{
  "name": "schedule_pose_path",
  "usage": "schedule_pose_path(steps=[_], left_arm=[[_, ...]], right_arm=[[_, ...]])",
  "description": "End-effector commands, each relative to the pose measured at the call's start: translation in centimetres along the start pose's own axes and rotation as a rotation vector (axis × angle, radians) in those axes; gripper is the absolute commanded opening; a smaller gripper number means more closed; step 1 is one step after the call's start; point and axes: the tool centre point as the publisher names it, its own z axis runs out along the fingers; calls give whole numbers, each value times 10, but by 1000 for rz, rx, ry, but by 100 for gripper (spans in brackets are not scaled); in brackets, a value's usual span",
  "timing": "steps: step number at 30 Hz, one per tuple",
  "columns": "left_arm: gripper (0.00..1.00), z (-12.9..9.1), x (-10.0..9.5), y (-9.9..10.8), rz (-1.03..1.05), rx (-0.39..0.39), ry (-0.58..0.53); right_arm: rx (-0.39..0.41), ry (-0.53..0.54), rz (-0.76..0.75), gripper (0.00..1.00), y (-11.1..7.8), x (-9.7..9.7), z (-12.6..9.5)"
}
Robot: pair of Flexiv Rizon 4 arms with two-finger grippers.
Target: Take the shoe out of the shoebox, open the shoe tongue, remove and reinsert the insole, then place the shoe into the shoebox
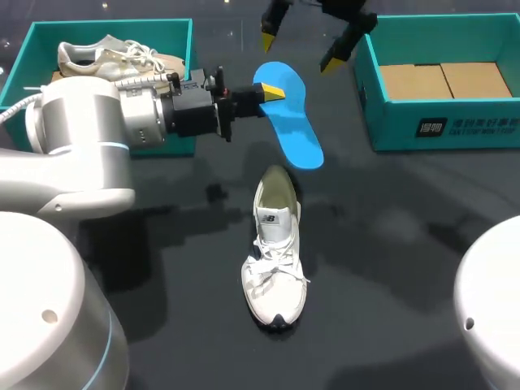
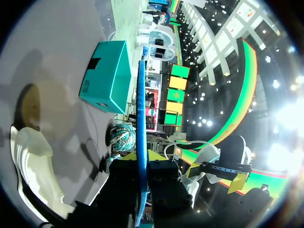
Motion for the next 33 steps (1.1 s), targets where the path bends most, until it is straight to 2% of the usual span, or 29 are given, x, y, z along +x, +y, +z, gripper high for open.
schedule_pose_path(steps=[1, 9, 24, 28, 33], left_arm=[[0, -1, 0, 0, 0, -2, -1], [0, -1, 0, 0, 0, -2, -1], [0, -1, 0, 0, 0, -2, -1], [0, -1, 0, 0, 0, -2, -1], [0, -1, 0, 0, 0, -2, -1]], right_arm=[[0, -281, -3, 100, 1, 13, 5], [4, -308, -41, 100, -1, 26, 14], [-2, -309, -63, 100, -9, 37, 18], [-13, -195, -35, 100, -10, 24, 16], [-37, 34, 11, 100, -11, -3, 4]])
